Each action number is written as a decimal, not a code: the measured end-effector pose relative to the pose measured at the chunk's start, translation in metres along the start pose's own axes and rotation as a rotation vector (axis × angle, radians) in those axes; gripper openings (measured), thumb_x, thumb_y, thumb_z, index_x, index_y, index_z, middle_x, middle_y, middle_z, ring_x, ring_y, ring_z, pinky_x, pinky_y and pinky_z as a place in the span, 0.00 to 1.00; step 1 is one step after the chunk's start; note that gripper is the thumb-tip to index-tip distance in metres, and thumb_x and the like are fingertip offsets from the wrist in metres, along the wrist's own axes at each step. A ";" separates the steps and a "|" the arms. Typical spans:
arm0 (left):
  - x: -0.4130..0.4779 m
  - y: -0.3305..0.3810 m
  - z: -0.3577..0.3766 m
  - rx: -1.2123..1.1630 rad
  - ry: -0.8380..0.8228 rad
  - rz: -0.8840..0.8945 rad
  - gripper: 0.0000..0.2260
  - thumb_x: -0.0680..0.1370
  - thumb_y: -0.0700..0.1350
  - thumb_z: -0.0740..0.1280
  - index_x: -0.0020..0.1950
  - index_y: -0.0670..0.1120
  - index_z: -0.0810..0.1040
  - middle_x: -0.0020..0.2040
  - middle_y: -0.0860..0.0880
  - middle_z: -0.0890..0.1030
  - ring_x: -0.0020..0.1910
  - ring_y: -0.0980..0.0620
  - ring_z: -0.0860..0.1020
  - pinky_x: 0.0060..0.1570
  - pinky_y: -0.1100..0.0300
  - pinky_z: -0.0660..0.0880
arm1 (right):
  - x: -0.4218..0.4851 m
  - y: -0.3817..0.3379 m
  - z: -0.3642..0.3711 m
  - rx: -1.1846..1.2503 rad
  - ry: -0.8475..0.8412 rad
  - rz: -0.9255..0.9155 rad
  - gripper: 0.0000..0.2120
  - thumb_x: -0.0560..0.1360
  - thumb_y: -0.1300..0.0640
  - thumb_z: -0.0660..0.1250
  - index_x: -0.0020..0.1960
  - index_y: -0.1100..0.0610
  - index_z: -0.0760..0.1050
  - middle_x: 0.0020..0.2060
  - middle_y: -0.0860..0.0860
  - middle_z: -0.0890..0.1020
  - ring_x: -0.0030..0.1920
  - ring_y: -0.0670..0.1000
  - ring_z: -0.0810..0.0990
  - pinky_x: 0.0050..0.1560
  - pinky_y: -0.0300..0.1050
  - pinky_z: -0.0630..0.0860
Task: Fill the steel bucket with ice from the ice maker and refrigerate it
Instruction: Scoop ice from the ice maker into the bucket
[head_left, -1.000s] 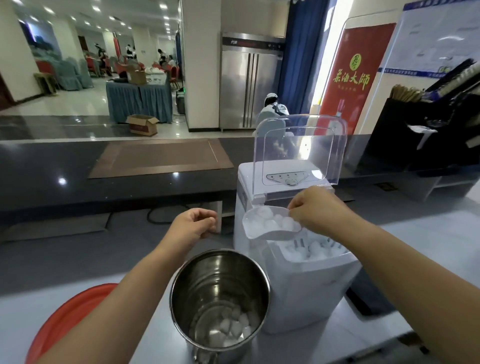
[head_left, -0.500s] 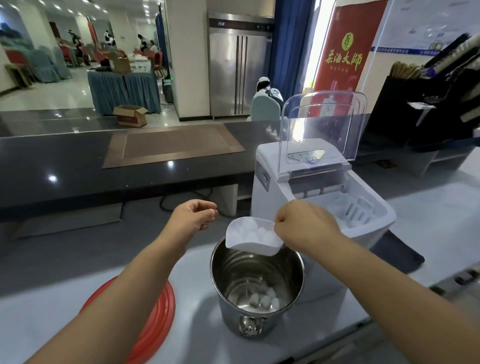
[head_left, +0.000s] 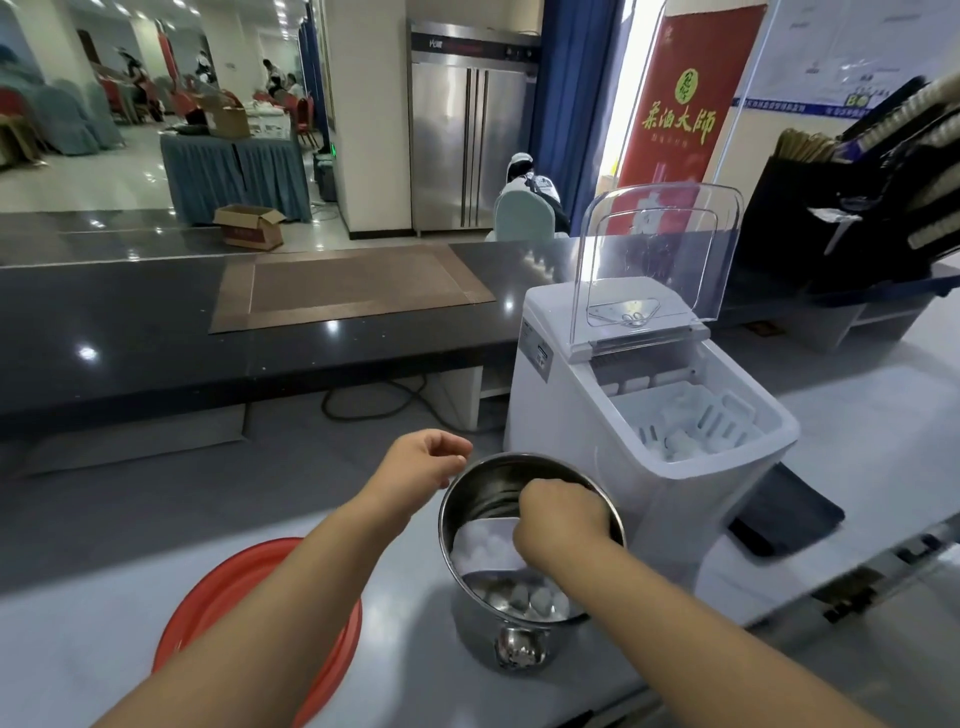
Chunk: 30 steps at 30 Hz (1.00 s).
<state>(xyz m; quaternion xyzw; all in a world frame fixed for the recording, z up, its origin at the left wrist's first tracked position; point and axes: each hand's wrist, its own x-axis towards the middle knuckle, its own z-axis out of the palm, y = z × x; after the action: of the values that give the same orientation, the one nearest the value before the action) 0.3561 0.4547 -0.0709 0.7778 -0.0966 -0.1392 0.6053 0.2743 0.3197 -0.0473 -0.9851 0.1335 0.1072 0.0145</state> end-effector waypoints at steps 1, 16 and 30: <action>0.000 0.001 0.001 -0.003 -0.003 0.000 0.08 0.75 0.33 0.66 0.47 0.46 0.80 0.41 0.49 0.81 0.40 0.53 0.78 0.38 0.67 0.75 | 0.001 -0.003 0.002 -0.008 -0.012 -0.002 0.05 0.74 0.62 0.61 0.41 0.55 0.74 0.44 0.54 0.82 0.38 0.53 0.76 0.36 0.44 0.70; 0.002 0.005 0.011 -0.016 0.008 -0.001 0.08 0.74 0.31 0.67 0.50 0.41 0.80 0.40 0.47 0.81 0.37 0.55 0.78 0.32 0.72 0.74 | 0.006 0.007 -0.006 -0.217 0.091 -0.133 0.11 0.73 0.66 0.63 0.52 0.57 0.78 0.51 0.54 0.82 0.51 0.57 0.80 0.42 0.44 0.69; 0.021 0.031 0.035 -0.022 0.031 0.034 0.08 0.74 0.36 0.68 0.44 0.50 0.80 0.43 0.48 0.83 0.42 0.51 0.79 0.39 0.63 0.74 | -0.004 0.063 -0.069 -0.090 0.337 -0.133 0.05 0.74 0.59 0.64 0.45 0.53 0.79 0.34 0.50 0.73 0.37 0.55 0.75 0.36 0.42 0.67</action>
<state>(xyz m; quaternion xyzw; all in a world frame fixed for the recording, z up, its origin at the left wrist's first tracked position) 0.3650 0.4087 -0.0507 0.7714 -0.0987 -0.1176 0.6175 0.2678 0.2560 0.0212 -0.9955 0.0634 -0.0548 -0.0448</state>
